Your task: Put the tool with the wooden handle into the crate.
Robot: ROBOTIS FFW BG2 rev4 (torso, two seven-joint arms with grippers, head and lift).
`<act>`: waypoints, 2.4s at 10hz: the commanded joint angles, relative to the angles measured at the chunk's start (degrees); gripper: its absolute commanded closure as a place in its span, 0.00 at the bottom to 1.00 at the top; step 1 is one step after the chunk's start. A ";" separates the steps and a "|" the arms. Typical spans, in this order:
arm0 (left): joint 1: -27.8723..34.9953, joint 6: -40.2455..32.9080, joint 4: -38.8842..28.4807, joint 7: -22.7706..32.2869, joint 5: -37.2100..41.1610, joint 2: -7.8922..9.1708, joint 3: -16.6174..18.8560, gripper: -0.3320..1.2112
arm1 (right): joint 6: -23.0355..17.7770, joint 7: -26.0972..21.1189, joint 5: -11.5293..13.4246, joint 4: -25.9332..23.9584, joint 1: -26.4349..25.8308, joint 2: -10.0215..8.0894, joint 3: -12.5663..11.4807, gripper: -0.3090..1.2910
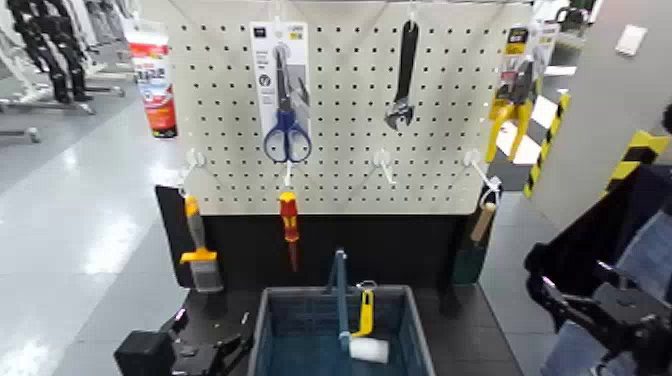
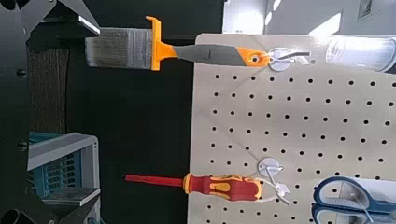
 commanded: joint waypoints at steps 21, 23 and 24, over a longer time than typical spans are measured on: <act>-0.99 -2.47 2.27 -1.14 0.70 -0.55 -0.03 0.29 | -4.39 2.79 -3.47 26.58 -23.07 -8.31 20.96 0.93; -0.99 -2.56 2.27 -1.14 0.70 -0.55 -0.03 0.29 | -4.39 2.17 -3.30 25.78 -22.72 -8.05 20.96 0.97; -0.90 -2.56 2.36 -1.14 0.79 -0.55 -0.03 0.29 | -4.39 2.17 -3.30 25.61 -22.63 -7.96 20.96 0.97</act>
